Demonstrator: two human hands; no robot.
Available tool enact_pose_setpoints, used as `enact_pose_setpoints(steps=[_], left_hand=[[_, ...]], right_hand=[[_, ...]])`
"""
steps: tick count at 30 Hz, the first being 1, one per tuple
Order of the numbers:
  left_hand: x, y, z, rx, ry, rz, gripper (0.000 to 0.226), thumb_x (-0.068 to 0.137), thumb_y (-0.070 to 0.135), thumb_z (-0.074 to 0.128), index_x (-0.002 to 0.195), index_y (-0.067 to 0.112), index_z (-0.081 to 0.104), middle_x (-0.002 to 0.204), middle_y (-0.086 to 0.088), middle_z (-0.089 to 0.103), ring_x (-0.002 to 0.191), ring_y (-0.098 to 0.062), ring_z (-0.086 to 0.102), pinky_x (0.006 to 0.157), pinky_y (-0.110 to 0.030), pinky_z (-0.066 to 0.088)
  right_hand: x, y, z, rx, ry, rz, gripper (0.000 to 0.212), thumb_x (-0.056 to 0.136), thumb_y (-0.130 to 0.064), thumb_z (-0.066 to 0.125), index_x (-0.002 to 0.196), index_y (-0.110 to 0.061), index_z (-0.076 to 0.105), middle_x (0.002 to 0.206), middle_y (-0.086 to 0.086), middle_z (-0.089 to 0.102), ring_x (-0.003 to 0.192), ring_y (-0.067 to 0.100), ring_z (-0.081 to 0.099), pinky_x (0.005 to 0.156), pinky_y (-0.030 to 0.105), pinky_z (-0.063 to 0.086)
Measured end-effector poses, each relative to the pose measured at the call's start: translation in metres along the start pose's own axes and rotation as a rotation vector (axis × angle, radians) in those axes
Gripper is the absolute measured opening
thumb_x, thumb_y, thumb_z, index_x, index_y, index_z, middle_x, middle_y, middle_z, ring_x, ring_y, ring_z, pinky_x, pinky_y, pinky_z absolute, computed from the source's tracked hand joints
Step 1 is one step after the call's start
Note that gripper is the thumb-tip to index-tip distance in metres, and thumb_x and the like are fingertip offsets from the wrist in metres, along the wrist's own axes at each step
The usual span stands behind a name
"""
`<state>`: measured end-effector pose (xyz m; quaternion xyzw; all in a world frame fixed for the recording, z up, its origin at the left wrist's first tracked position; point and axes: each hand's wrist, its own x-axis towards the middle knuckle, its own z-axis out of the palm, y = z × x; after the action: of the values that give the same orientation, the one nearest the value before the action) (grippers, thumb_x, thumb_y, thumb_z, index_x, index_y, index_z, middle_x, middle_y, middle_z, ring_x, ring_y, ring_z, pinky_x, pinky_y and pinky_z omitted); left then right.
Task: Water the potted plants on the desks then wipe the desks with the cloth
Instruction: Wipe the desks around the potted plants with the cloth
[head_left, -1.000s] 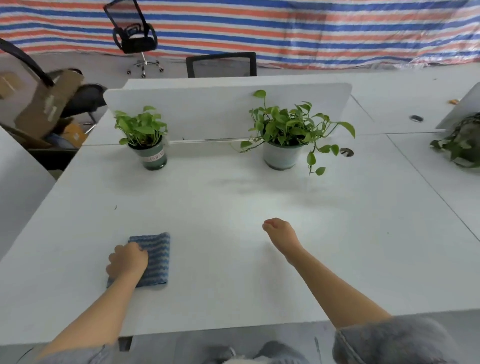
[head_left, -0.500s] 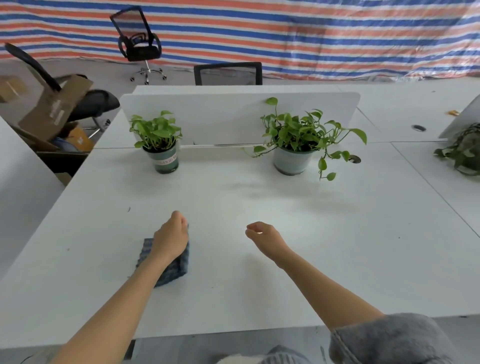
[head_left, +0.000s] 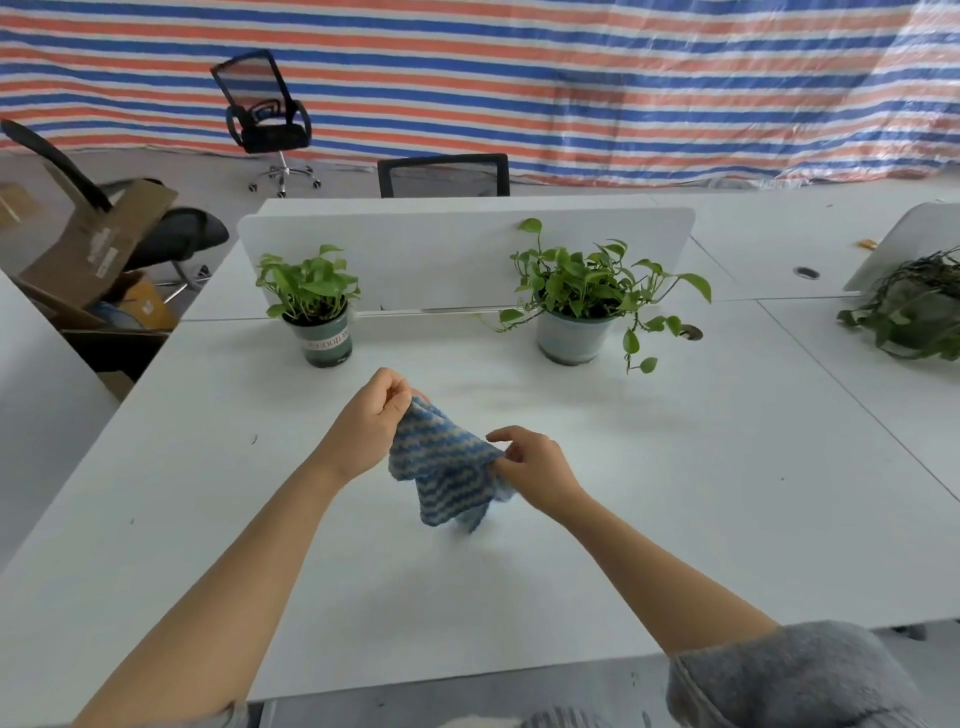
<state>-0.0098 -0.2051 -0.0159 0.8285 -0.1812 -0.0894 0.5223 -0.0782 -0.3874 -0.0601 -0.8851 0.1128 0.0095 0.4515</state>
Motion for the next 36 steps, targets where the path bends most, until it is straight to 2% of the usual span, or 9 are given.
enact_pose_setpoints(steps=[5, 13, 16, 18, 21, 24, 27, 31, 36], left_hand=[[0.003, -0.022, 0.006, 0.226, 0.038, -0.076, 0.028, 0.099, 0.014, 0.032, 0.072, 0.023, 0.034, 0.076, -0.004, 0.047, 0.066, -0.019, 0.04, 0.058, -0.029, 0.033], [0.02, -0.003, 0.02, 0.137, 0.181, -0.053, 0.015, 0.099, 0.015, 0.032, 0.088, 0.008, 0.039, 0.071, 0.004, 0.041, 0.064, -0.011, 0.04, 0.059, -0.026, 0.035], [0.042, 0.009, 0.025, -0.018, 0.285, -0.054, 0.014, 0.098, 0.016, 0.034, 0.09, 0.008, 0.041, 0.075, 0.004, 0.044, 0.076, -0.017, 0.045, 0.07, -0.028, 0.041], [0.051, 0.002, 0.029, 0.036, 0.215, -0.13, 0.014, 0.098, 0.02, 0.036, 0.093, 0.008, 0.041, 0.083, 0.002, 0.049, 0.083, -0.019, 0.046, 0.067, -0.025, 0.038], [0.049, -0.044, 0.035, 0.218, -0.07, -0.387, 0.031, 0.096, 0.031, 0.042, 0.117, 0.007, 0.041, 0.125, -0.011, 0.051, 0.11, -0.025, 0.05, 0.086, -0.03, 0.039], [0.031, -0.094, 0.029, 0.318, -0.133, -0.574, 0.048, 0.095, 0.035, 0.043, 0.136, 0.013, 0.033, 0.144, -0.009, 0.039, 0.13, -0.027, 0.04, 0.106, -0.037, 0.036], [0.023, -0.12, 0.017, 0.492, -0.072, -0.643, 0.048, 0.095, 0.032, 0.042, 0.139, 0.014, 0.033, 0.144, -0.008, 0.04, 0.132, -0.029, 0.036, 0.105, -0.042, 0.036], [0.03, -0.142, -0.005, 0.664, -0.011, -0.532, 0.046, 0.093, 0.024, 0.043, 0.137, 0.01, 0.037, 0.145, -0.007, 0.038, 0.135, -0.03, 0.03, 0.103, -0.042, 0.038], [0.056, -0.173, -0.043, 0.819, -0.055, -0.386, 0.05, 0.096, 0.025, 0.039, 0.143, 0.011, 0.027, 0.157, -0.008, 0.014, 0.145, -0.026, 0.011, 0.113, -0.039, 0.024]], right_hand=[[-0.002, 0.002, -0.015, 0.005, 0.01, 0.012, 0.019, 0.088, -0.015, 0.053, 0.073, -0.006, 0.062, 0.056, -0.004, 0.047, 0.055, 0.009, 0.041, 0.052, 0.023, 0.033], [0.02, -0.036, -0.043, 0.243, 0.213, -0.071, 0.03, 0.093, -0.014, 0.044, 0.063, -0.016, 0.039, 0.058, -0.002, 0.035, 0.055, 0.012, 0.032, 0.055, 0.027, 0.028], [0.057, -0.049, -0.059, 0.291, 0.279, -0.071, 0.019, 0.095, -0.018, 0.04, 0.078, -0.015, 0.049, 0.061, -0.003, 0.043, 0.056, 0.012, 0.038, 0.059, 0.029, 0.031], [0.077, -0.042, -0.058, 0.234, 0.274, -0.018, 0.019, 0.096, -0.018, 0.037, 0.104, -0.015, 0.055, 0.074, 0.001, 0.057, 0.063, 0.017, 0.049, 0.062, 0.031, 0.037], [0.091, -0.006, -0.038, -0.04, 0.151, 0.152, 0.042, 0.095, -0.018, 0.037, 0.137, -0.015, 0.036, 0.128, 0.013, 0.053, 0.12, 0.029, 0.045, 0.093, 0.039, 0.041], [0.086, 0.031, -0.008, -0.205, -0.037, 0.248, 0.049, 0.094, -0.018, 0.036, 0.142, -0.016, 0.029, 0.142, 0.013, 0.039, 0.132, 0.033, 0.029, 0.104, 0.041, 0.033], [0.079, 0.051, 0.019, -0.255, -0.135, 0.286, 0.051, 0.094, -0.022, 0.037, 0.143, -0.017, 0.027, 0.147, 0.011, 0.031, 0.136, 0.03, 0.024, 0.106, 0.041, 0.031], [0.08, 0.053, 0.046, -0.346, -0.152, 0.325, 0.056, 0.095, -0.038, 0.036, 0.146, -0.024, 0.018, 0.155, 0.008, 0.012, 0.143, 0.029, 0.01, 0.112, 0.045, 0.022], [0.096, 0.047, 0.076, -0.458, -0.076, 0.44, 0.065, 0.091, -0.054, 0.032, 0.147, -0.034, 0.005, 0.157, 0.009, -0.007, 0.144, 0.03, -0.007, 0.116, 0.047, 0.004]])
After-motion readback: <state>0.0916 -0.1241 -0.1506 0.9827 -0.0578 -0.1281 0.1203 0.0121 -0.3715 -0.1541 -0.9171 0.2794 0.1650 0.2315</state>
